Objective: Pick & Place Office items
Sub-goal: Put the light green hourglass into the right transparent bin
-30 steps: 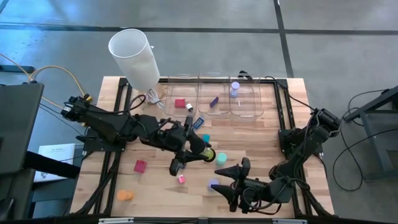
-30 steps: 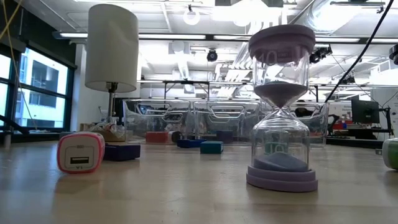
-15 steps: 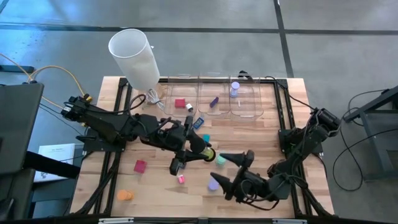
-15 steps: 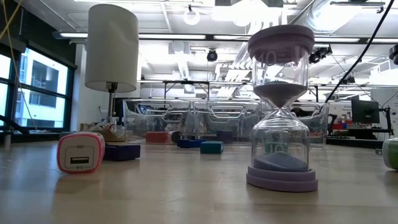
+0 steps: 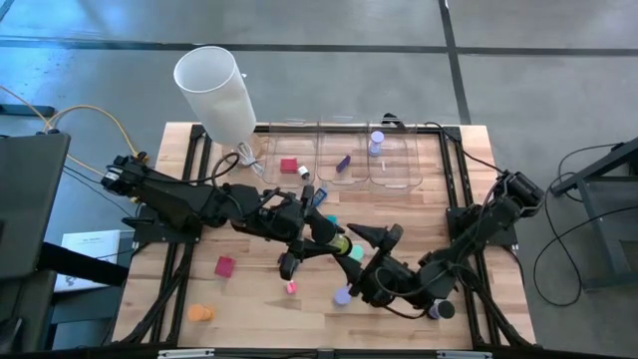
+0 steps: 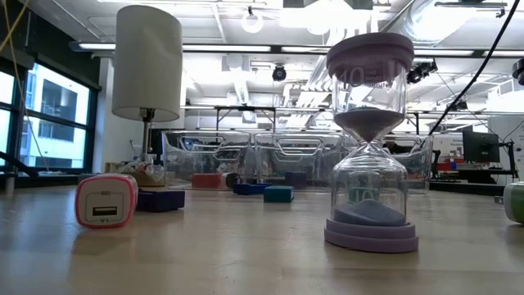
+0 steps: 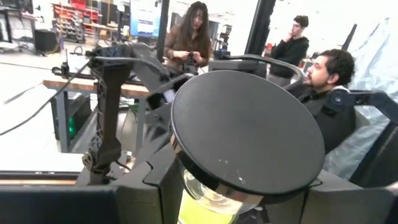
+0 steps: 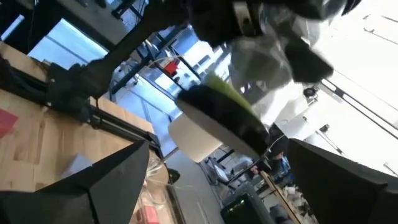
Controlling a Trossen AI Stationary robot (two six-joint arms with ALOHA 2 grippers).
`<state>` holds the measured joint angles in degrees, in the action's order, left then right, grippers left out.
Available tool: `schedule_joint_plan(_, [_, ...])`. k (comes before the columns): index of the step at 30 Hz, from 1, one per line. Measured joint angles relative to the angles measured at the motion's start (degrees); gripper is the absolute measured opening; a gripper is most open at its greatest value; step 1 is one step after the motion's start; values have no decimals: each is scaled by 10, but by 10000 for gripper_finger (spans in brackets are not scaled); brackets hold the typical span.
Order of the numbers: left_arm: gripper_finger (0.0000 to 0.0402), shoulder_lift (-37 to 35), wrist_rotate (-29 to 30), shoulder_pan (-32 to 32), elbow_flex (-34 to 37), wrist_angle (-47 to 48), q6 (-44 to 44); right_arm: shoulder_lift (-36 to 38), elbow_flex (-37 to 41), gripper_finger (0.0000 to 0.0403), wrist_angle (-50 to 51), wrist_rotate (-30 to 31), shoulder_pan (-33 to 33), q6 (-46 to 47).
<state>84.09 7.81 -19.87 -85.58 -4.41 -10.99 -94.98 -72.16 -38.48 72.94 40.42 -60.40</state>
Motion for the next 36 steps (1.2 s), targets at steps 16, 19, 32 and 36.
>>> schedule_joint_plan(16, [162, 1, 6, 10, 1, 0, -11, 0, 0, 368, -111, -31, -5, -86])
schedule_joint_plan(19, [162, 1, 14, 9, 1, 0, -12, 0, 0, 368, -104, -28, -20, -87])
schedule_joint_plan(32, [162, 1, 28, 9, 1, -1, -20, 0, 0, 368, -119, -63, -42, -88])
schedule_joint_plan(36, [162, 1, 28, 9, 1, -1, -22, 0, 0, 351, -119, -68, -42, -89])
